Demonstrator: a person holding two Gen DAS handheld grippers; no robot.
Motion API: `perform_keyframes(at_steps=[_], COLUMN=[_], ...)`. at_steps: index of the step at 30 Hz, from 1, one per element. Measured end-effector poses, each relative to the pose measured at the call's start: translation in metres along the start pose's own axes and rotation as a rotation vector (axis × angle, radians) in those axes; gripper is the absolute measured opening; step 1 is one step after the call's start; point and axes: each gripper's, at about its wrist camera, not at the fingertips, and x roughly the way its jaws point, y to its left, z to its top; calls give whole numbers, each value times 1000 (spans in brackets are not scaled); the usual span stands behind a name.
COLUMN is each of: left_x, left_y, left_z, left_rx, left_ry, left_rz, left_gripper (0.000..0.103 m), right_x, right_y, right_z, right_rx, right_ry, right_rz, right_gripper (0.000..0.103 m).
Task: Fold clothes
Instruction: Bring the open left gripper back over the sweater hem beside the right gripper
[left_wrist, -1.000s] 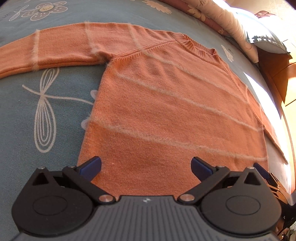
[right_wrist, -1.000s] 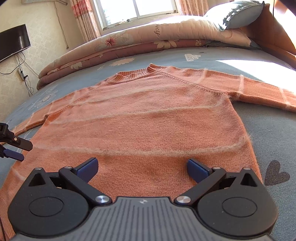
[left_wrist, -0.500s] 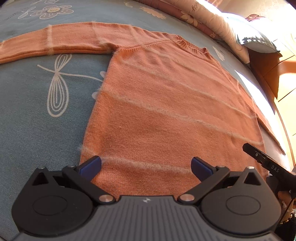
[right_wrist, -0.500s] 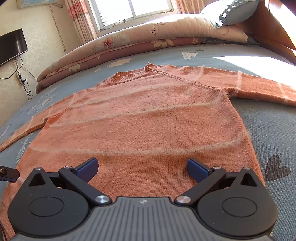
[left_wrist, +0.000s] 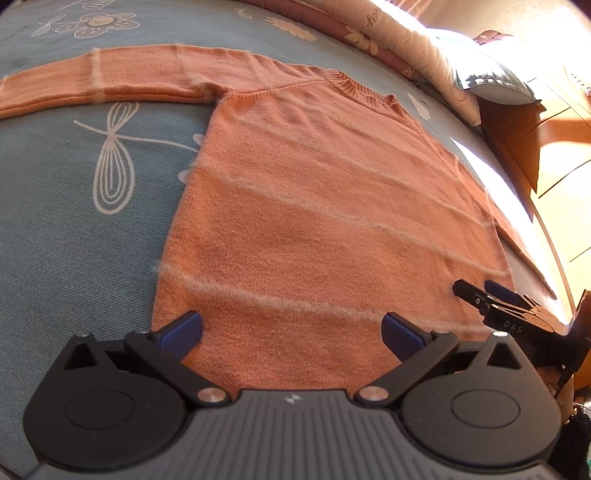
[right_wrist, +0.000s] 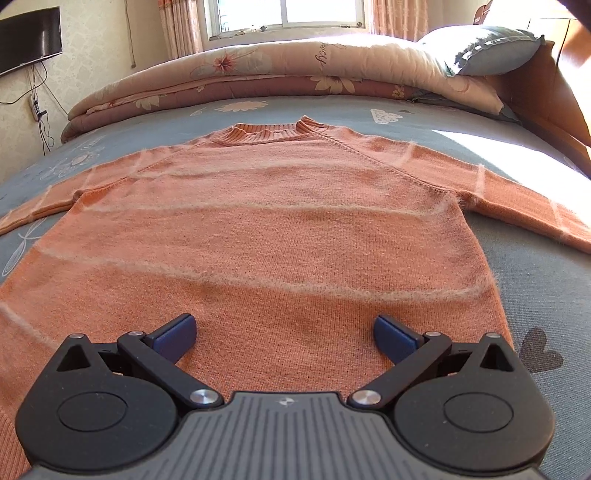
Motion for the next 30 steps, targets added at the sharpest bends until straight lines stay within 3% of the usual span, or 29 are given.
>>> perform_keyframes(at_steps=[5,15,18,21,26,30], left_x=[-11,-16,-16,-14,-8,-10], left_y=[8,1,-6,-19,-27,-25], left_z=[-4,-29,-29,-29,-38,-41], left_rx=[-54,-32,-18,63,158,174], left_ry=[-1,-4,8,14,17,1], left_rz=[-17,-34,-1,21,45,32], left_gripper=[102,102,102,102,102,102], right_x=[1,2,1,-6,-29,-46], right_y=[2,5,4,3,18,52], right_z=[1,-1,-1,-2,-8,-30], right_rx=[-5,-13,-16,1,61,-2], right_ry=[3,-2,-3,-11,-36,-38], right_rz=[-8,-16,-11,7,110,25], right_gripper=[103,103,103,103,103,103])
